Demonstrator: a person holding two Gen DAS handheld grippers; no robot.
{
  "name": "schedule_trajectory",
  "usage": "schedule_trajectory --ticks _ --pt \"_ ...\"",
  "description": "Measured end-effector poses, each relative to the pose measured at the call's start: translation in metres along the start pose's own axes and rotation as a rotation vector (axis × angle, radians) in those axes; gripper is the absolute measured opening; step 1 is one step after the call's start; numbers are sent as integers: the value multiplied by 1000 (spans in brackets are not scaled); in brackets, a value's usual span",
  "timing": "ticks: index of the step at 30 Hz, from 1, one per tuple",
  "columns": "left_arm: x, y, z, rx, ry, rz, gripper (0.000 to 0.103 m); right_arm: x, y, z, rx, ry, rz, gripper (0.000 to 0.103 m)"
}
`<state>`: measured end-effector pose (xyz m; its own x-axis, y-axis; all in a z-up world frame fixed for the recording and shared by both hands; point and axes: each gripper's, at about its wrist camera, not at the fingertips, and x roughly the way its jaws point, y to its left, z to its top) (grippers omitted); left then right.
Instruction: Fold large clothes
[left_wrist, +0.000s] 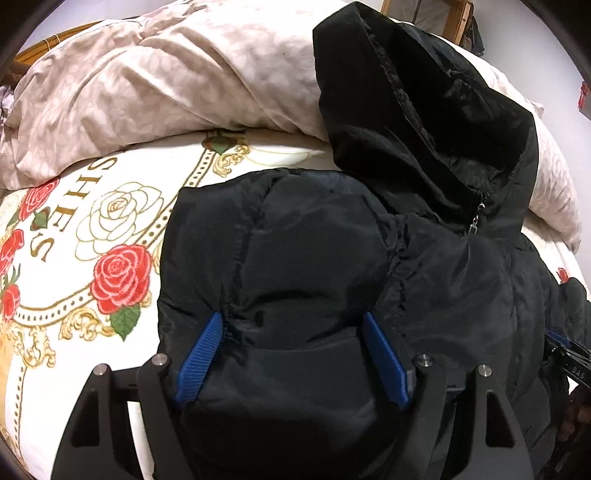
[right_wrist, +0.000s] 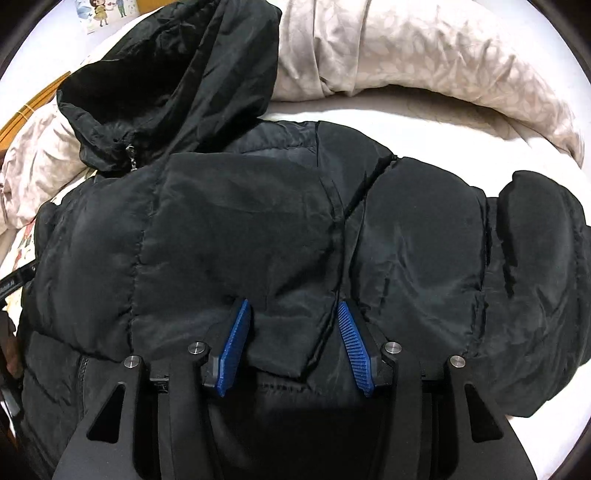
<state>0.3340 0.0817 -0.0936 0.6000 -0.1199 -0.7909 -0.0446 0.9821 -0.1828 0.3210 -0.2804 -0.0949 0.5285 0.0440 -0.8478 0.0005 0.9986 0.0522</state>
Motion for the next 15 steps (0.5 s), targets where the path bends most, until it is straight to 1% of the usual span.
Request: schedule_trajectory --ticks 2,4,6,8,10,12,13,15 --pt "-7 -2 6 -7 0 -14 77 -14 -1 0 11 -6 -6 50" --pt "-21 1 12 -2 -36 -40 77 -36 -1 1 18 -59 13 50" --pt "-27 4 20 9 -67 -34 77 -46 -1 6 12 -96 15 50" --pt "-19 8 30 13 -73 3 77 -43 1 17 15 -100 27 50" --pt "-4 15 37 -21 -56 0 77 -28 2 28 18 -87 26 50" --pt "13 16 38 -30 -35 15 78 -8 1 29 23 -37 14 50" --pt "20 15 37 -30 -31 15 80 2 -1 25 32 -15 20 50" --pt "23 10 30 -7 -38 23 83 9 1 22 26 -22 14 52"
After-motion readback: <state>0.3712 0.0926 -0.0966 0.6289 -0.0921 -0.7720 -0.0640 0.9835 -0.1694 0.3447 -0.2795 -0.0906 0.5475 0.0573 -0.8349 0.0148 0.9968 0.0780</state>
